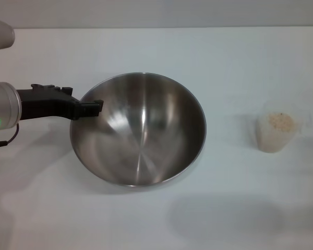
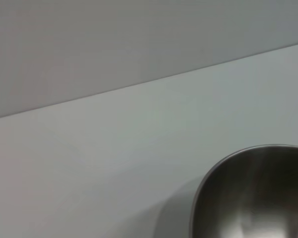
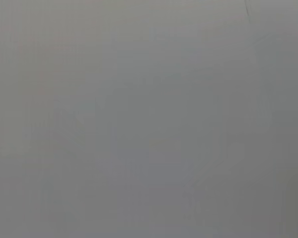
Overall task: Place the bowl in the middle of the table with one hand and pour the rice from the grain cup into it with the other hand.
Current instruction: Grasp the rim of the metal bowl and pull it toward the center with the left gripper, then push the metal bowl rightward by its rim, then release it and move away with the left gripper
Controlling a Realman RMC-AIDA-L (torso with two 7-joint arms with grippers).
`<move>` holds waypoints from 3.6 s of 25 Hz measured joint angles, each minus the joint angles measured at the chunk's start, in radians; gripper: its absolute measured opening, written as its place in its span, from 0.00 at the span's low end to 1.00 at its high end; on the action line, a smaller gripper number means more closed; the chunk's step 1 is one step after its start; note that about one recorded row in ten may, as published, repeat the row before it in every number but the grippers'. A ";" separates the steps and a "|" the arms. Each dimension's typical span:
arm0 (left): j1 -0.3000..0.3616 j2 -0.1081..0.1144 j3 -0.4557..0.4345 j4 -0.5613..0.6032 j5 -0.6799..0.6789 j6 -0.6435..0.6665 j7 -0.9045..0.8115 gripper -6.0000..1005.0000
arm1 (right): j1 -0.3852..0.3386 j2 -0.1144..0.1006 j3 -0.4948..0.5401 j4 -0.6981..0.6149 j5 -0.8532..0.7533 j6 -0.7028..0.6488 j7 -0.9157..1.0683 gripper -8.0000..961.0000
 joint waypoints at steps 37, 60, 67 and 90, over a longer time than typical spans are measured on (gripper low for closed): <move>-0.090 0.002 0.023 0.179 0.001 0.053 0.041 0.69 | 0.031 -0.004 -0.002 -0.009 0.000 0.016 0.000 0.87; -0.141 0.003 -0.011 0.181 -0.009 0.024 0.041 0.05 | 0.059 -0.005 0.003 -0.020 0.006 0.029 -0.007 0.87; -0.238 0.004 -0.106 0.248 -0.071 -0.064 0.059 0.05 | 0.059 -0.004 0.000 -0.020 0.006 0.031 -0.007 0.87; -0.509 0.003 -0.278 0.677 -0.172 0.073 0.261 0.09 | 0.044 0.000 -0.013 -0.014 -0.002 0.021 -0.002 0.87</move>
